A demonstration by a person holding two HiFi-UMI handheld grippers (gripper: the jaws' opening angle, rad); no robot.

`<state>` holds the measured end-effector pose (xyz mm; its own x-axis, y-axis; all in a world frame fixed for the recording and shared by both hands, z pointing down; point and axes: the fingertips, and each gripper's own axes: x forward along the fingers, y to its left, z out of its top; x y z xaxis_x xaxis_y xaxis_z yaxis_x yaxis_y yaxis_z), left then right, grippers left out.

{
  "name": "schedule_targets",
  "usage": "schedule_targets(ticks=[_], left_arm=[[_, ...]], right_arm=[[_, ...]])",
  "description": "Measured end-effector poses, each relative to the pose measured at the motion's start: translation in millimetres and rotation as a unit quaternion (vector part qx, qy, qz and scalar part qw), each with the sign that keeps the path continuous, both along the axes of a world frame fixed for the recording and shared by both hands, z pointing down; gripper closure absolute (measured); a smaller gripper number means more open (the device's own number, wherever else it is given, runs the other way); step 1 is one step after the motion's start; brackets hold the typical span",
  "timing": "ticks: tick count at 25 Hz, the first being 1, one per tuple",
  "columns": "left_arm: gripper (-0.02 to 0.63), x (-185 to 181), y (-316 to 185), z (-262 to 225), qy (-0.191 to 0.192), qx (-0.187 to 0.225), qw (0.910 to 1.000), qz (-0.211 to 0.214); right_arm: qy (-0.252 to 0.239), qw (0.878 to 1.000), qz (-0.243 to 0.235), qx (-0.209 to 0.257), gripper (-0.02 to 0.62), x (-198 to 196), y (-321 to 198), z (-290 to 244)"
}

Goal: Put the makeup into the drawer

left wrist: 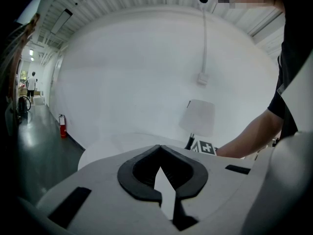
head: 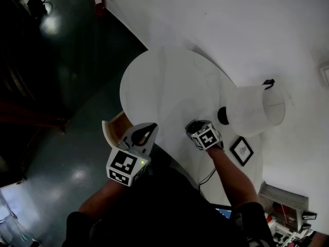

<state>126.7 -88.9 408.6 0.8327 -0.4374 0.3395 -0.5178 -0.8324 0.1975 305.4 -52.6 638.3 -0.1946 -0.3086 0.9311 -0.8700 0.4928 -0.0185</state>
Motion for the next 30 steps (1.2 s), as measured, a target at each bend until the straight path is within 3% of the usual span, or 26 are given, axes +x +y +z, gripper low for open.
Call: schedule_targets(ticks=[12,30], left_arm=[[0.595,-8.1,6.5,1.7,0.002,-0.007,0.9999,0.009],[0.595,-6.6,5.5,8.9,-0.003,-0.012,0.9999,0.012]], right_arm=[[0.006,0.999,0.040,-0.010,0.324,7.2,16.7,-2.2],[0.018,0.999,0.023,-0.016,0.307,10.1,20.1,1.2]])
